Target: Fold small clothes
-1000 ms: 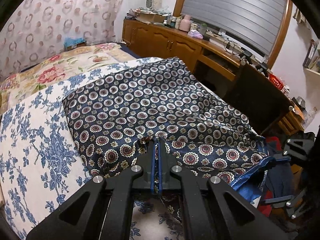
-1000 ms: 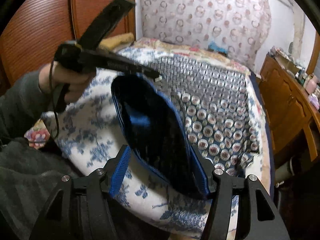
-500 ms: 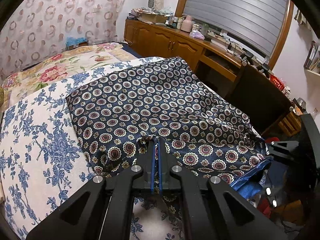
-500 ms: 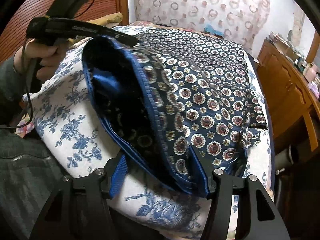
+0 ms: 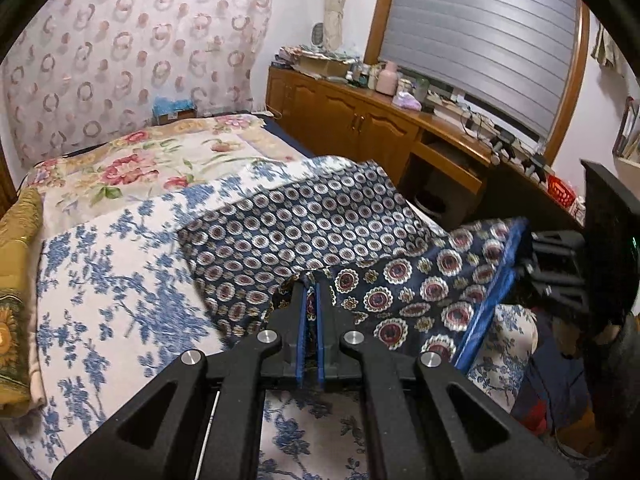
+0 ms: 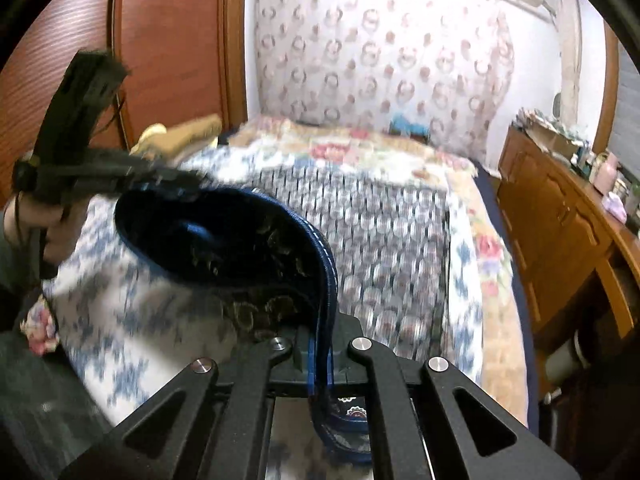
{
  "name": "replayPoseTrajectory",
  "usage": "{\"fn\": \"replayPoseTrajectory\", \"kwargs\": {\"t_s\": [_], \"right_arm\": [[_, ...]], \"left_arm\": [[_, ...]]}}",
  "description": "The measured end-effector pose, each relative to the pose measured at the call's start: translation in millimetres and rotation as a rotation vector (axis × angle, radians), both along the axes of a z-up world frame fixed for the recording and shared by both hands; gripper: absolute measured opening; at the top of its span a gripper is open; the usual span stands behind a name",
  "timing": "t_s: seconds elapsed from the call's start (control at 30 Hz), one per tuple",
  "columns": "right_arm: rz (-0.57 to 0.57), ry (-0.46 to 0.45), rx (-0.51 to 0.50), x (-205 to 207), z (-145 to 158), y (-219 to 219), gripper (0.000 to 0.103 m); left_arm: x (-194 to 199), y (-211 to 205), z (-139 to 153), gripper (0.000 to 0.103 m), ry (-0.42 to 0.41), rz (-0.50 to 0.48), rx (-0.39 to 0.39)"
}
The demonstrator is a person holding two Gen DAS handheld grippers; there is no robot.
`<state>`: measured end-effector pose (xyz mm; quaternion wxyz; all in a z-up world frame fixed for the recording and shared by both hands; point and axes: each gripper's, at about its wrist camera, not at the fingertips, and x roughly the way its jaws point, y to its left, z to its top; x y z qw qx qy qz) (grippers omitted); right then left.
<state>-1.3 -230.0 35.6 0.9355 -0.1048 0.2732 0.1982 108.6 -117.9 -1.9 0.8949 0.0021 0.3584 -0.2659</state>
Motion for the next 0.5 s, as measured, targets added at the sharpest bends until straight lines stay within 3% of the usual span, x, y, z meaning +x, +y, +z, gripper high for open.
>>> {"fn": "replayPoseTrajectory", "kwargs": {"t_s": [0.2, 0.33, 0.5], "right_arm": [[0.028, -0.023, 0.034, 49.8, 13.9, 7.8, 0.003], [0.039, -0.002, 0.033, 79.8, 6.6, 11.6, 0.003], [0.064, 0.025, -0.024, 112.7, -3.6, 24.8, 0.003]], "left_arm": [[14.8, 14.1, 0.3, 0.008, 0.005, 0.027, -0.012], [22.1, 25.0, 1.1, 0.041, -0.021, 0.056, -0.02], [34.6, 38.6, 4.0, 0.044, -0.029, 0.071, -0.018]]}}
